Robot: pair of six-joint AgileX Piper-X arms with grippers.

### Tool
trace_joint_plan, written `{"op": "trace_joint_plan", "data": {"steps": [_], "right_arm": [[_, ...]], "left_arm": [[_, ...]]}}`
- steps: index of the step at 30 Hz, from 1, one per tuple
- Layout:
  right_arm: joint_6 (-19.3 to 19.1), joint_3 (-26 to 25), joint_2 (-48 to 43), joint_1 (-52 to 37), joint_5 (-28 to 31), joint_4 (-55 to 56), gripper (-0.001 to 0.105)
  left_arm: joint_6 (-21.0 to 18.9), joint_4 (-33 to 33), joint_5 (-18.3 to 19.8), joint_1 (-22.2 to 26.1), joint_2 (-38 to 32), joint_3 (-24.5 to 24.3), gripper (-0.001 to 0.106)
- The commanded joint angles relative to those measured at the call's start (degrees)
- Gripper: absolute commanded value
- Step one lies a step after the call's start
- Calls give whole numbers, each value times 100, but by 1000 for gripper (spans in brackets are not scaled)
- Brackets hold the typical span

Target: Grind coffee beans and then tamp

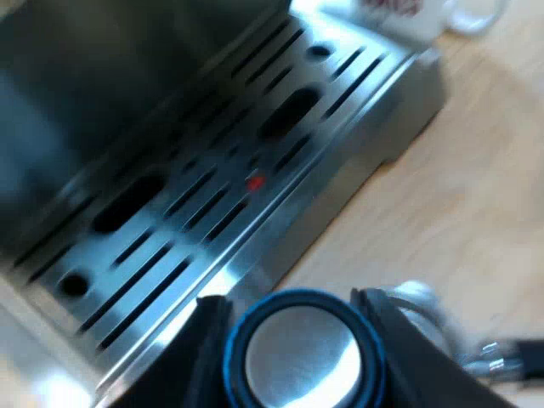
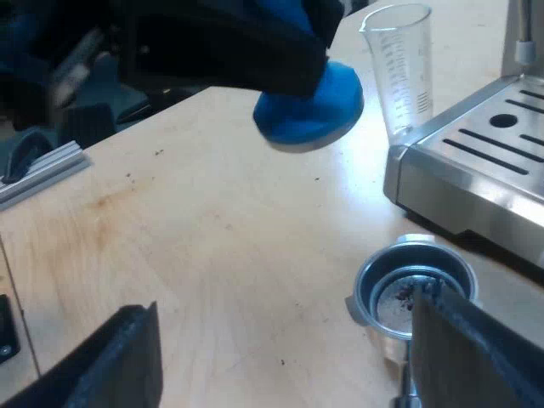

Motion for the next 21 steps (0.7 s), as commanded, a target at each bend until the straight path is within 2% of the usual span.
{"op": "trace_joint_plan", "data": {"steps": [1, 6, 13, 21], "right_arm": [[-66, -13, -13, 87, -97, -106, 63], [-82, -13, -13, 194, -38, -106, 63], [-79, -13, -13, 193, 319, -95, 63], [-79, -13, -13, 193, 319, -67, 63]], "left_arm": [[-49, 49, -81, 353, -46, -19, 5], [-37, 21, 450, 1020, -46, 50, 5], [-25, -267, 435, 1109, -46, 537, 5], [-25, -1826, 435, 1109, -60, 1560, 5]]}}
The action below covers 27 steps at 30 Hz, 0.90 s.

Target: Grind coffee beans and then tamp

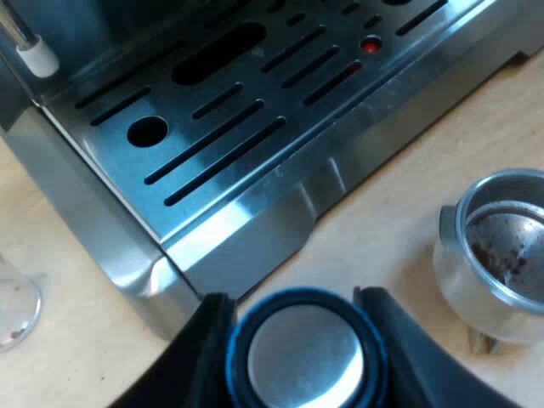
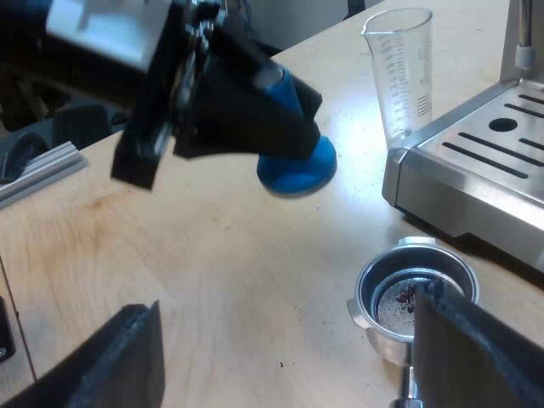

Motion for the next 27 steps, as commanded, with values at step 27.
{"op": "trace_joint_plan", "data": {"steps": [27], "right_arm": [[-79, -13, -13, 15, -3, -9, 63]], "left_arm": [[-43, -793, 27, -1, 1341, 532, 25]]}}
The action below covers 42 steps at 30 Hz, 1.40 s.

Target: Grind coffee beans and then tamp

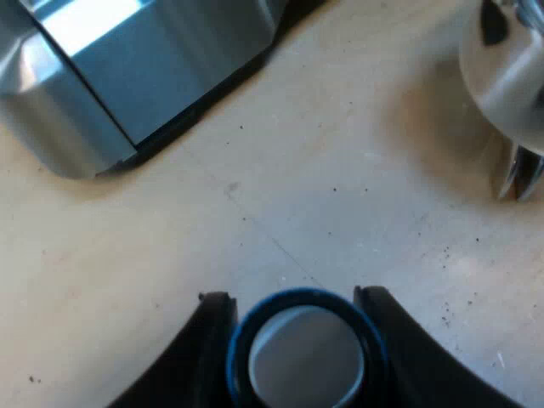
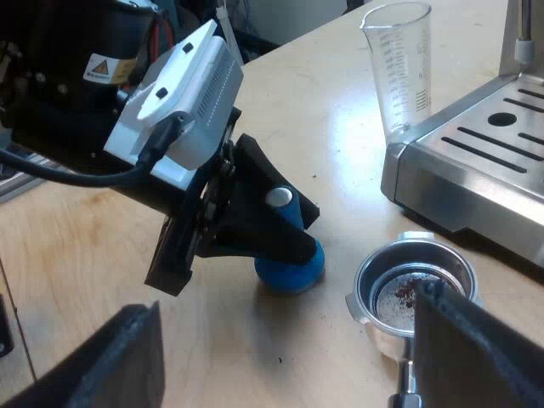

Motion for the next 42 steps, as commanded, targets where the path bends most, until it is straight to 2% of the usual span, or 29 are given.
{"op": "trace_joint_plan", "data": {"steps": [1, 3, 6, 17, 22, 26, 34, 39, 42], "right_arm": [[-79, -13, -13, 15, -3, -38, 63], [-79, -13, -13, 15, -3, -38, 63], [-79, -13, -13, 15, -3, -38, 63], [-79, -13, -13, 15, -3, -38, 63], [-79, -13, -13, 15, -3, -38, 63], [-79, -13, -13, 15, -3, -38, 63], [-79, -13, -13, 15, 10, -24, 63], [-79, -13, -13, 15, -9, -25, 63], [-79, -13, -13, 15, -7, -25, 63]], "left_arm": [[-43, -72, 27, -1, 17, -3, 30], [-43, -72, 27, -1, 17, -3, 47], [-43, -72, 27, -1, 17, -3, 60], [-43, -72, 27, -1, 17, -3, 61], [-43, 13, 27, -1, -284, -3, 61], [-43, 184, 27, -1, -834, -30, 61], [-43, 928, 27, -1, -2165, -157, 61], [-62, 1717, 27, -1, -3009, -328, 61], [-277, 2186, 27, -1, -3385, -445, 61]]}}
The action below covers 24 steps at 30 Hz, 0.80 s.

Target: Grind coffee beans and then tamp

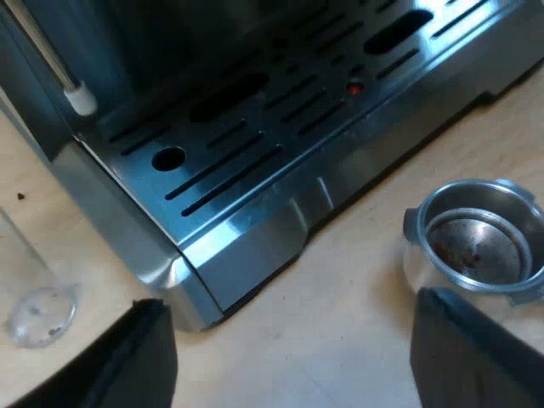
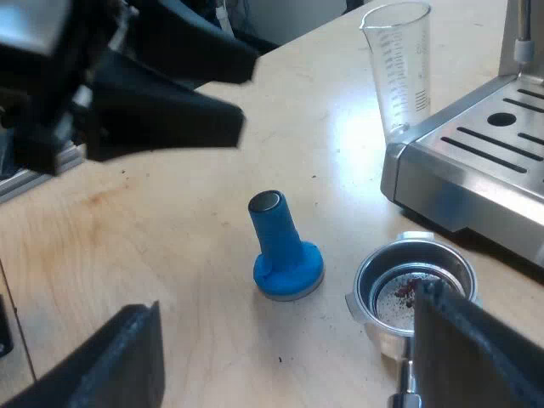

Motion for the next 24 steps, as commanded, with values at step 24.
{"op": "trace_joint_plan", "data": {"steps": [24], "right_arm": [[-68, -2455, -13, 15, 929, 3458, 63]], "left_arm": [[-429, 902, 27, -1, -631, -1814, 61]]}}
